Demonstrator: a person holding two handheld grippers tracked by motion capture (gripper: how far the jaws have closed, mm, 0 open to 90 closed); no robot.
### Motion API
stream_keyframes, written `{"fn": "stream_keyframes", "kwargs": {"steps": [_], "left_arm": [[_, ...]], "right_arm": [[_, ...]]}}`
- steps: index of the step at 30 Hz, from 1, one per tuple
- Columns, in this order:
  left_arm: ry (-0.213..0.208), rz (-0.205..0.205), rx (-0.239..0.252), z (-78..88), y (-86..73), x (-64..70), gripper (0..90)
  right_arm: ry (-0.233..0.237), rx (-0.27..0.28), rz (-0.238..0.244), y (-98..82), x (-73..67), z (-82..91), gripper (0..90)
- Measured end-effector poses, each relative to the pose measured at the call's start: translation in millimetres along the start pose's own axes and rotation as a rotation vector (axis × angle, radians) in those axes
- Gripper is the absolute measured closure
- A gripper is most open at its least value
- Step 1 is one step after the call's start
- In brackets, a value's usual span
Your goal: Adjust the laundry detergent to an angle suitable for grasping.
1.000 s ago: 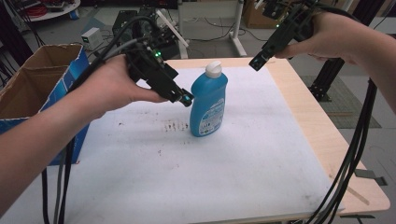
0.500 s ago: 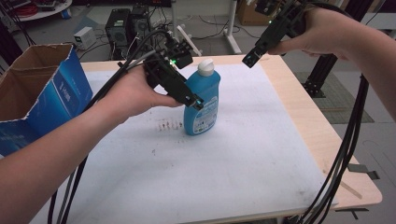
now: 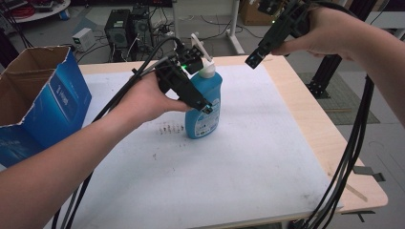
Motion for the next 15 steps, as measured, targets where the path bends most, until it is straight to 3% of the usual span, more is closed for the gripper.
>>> {"fn": "stream_keyframes", "kwargs": {"steps": [15], "left_arm": [[-0.013, 0.031, 0.019, -1.1, 4.0, -0.9, 27.0]], "right_arm": [[0.002, 0.001, 0.003, -1.3, 0.9, 0.1, 16.4]]}}
Point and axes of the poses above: each handheld gripper's, and its own axes: z roughly backward along the jaws, y roughly out of its top, x roughly to its right, the point moved 5 cm from there along -z, roughly forward along the jaws, and after that the axes turned 10 degrees about -z, right-handed, at the moved point
